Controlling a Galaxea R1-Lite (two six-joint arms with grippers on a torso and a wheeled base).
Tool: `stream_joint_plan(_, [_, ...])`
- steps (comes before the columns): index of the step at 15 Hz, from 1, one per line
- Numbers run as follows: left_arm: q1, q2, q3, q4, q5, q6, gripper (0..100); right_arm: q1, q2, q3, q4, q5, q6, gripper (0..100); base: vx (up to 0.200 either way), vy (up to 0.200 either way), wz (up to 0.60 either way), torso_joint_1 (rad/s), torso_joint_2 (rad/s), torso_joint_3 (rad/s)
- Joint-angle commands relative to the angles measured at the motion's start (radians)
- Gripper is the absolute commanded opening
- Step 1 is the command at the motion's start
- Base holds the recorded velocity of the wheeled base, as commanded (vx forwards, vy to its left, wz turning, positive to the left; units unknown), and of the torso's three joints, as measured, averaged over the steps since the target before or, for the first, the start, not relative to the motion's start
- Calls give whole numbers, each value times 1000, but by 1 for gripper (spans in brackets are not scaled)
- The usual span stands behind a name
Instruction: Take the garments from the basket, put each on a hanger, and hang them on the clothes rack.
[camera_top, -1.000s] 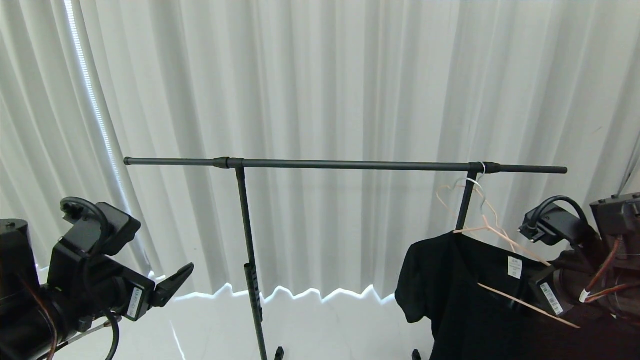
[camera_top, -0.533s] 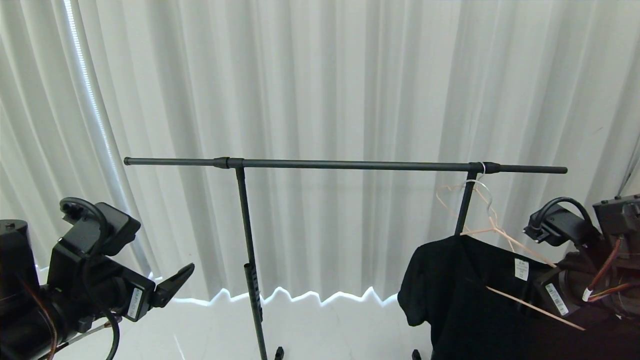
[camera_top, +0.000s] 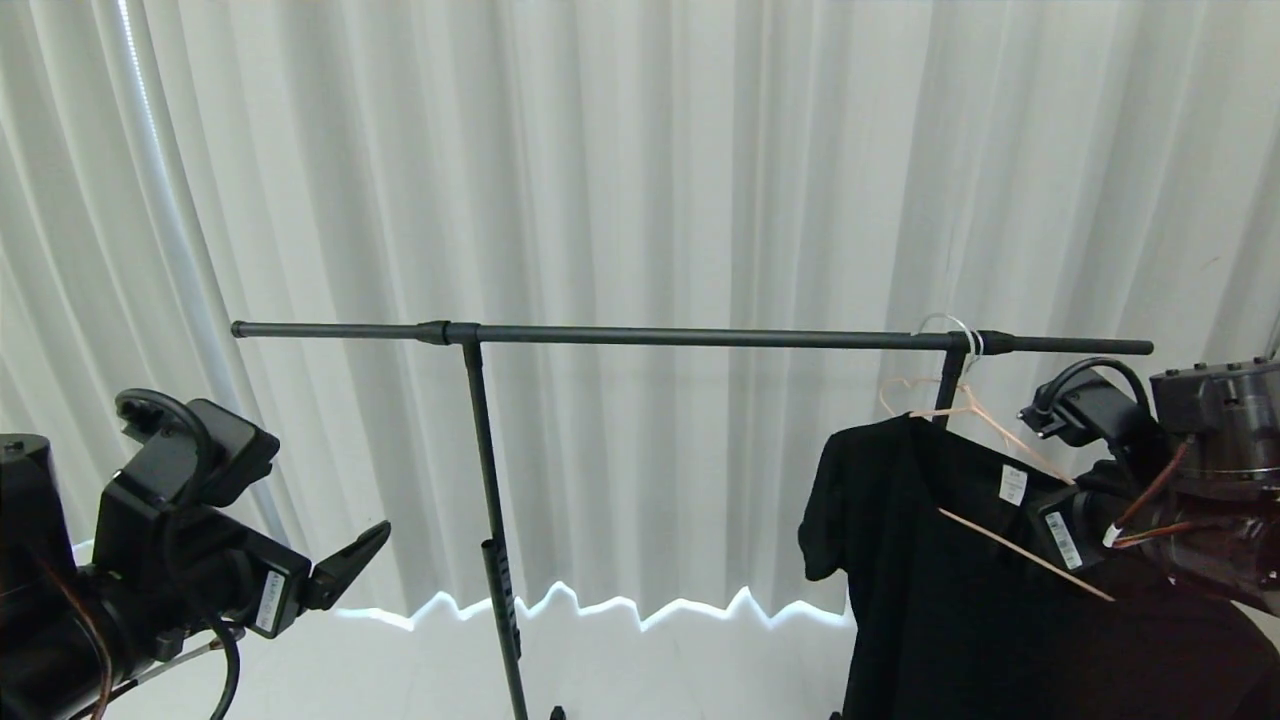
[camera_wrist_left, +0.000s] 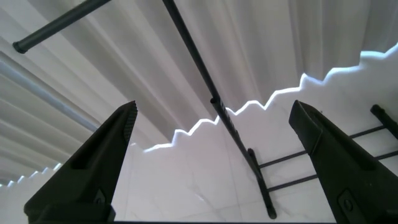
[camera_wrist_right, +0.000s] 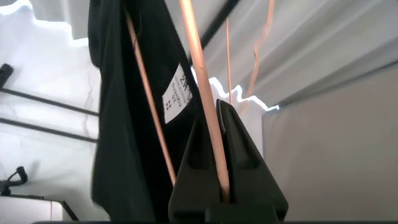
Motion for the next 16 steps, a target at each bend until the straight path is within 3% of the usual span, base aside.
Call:
stream_joint_plan(1, [-1,1,0,-1,0,0,100,1,36,-9,-4,0,-1,0,200,0,0,12,2,2])
stream_joint_plan(12, [-4,1,-1,-1,0,0,100,36,60,-13,-6,2,33,0,200,0,0,2,2,1])
stream_joint_plan(16, [-4,1,-1,-1,0,0,100,48,112,-11,-76,0,55,0,0,0,0,0,0,0])
